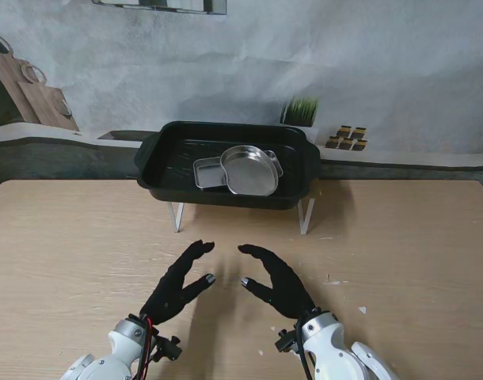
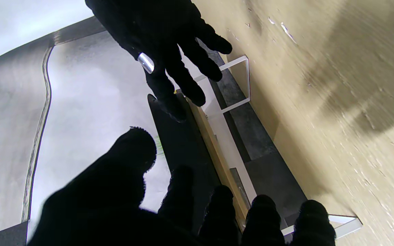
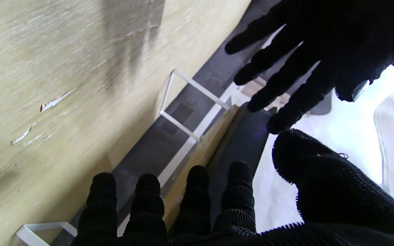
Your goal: Stack the baking trays onto the shelf
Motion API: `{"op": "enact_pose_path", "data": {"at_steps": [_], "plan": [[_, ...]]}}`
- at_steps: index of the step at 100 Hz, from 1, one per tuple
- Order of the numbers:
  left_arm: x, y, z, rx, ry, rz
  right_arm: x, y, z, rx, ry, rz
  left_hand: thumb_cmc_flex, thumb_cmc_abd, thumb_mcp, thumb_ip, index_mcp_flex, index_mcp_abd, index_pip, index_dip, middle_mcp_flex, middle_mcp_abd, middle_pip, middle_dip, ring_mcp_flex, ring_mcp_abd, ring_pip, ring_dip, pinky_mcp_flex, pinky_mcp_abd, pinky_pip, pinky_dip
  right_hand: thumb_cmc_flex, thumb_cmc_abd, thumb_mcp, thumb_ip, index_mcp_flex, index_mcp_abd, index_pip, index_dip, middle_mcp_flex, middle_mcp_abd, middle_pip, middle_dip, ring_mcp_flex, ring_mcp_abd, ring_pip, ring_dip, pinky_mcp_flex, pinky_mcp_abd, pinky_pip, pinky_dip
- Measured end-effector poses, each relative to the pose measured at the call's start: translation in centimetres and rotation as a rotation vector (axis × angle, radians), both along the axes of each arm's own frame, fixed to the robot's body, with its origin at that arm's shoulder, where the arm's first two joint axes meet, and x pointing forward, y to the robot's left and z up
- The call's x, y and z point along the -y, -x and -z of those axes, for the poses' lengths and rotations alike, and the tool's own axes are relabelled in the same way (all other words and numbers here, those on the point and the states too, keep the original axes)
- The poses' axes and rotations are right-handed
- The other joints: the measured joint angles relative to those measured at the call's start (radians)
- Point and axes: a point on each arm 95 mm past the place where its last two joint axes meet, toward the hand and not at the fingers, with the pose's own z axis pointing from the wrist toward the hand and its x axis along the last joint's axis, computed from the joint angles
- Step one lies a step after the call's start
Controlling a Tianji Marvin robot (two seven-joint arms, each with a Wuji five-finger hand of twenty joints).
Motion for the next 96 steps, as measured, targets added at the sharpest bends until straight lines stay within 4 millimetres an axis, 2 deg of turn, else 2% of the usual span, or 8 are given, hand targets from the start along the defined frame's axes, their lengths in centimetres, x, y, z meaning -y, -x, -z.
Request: {"op": "enact_pose_path", "data": {"at_steps": [8, 21, 96], "plan": [[-0.03, -0.07, -0.02, -0.007, 0.010, -0.004, 0.04, -0.03, 0.10, -0.015, -0.006, -0.021, 0.000, 0.001, -0.023, 0.000, 0.001, 0.000, 0.000, 0.000, 0.000, 0.000, 0.000, -0.025, 0.000, -0.001, 0.000, -0.013, 0.002, -0.011, -0.013, -0.035, 0.000, 0.007, -0.017, 0.000, 0.017, -0.011, -0.079, 0.023, 0.001, -0.012, -0.029, -0.012, 0.000, -0.019, -0.037, -0.009, -0.017, -0.018, -0.026, 0.000], [-0.02, -0.13, -0.11, -0.015, 0.022, -0.007, 0.15, 0.03, 0.19, -0.027, -0.014, -0.040, 0.000, 0.011, -0.026, 0.000, 0.001, 0.003, 0.000, 0.000, 0.000, 0.000, 0.000, -0.033, 0.000, -0.001, 0.000, -0.014, 0.002, -0.011, -0.020, -0.046, -0.001, 0.021, -0.036, 0.000, 0.026, -0.013, -0.135, 0.048, 0.001, -0.015, -0.051, -0.021, -0.012, -0.036, -0.068, -0.015, -0.038, -0.038, -0.048, 0.000], [-0.01, -0.09, -0.60, 0.012, 0.024, 0.009, 0.10, 0.27, 0.32, -0.012, -0.013, -0.041, 0.000, 0.011, -0.026, 0.000, 0.014, 0.006, 0.001, -0.001, 0.000, -0.001, 0.000, -0.034, 0.000, -0.002, -0.001, -0.014, 0.002, -0.011, -0.020, -0.061, -0.013, 0.045, -0.080, 0.000, 0.035, -0.013, -0.176, 0.109, 0.001, -0.016, -0.070, -0.025, -0.012, -0.040, -0.087, -0.013, -0.049, -0.038, -0.051, 0.000]]}}
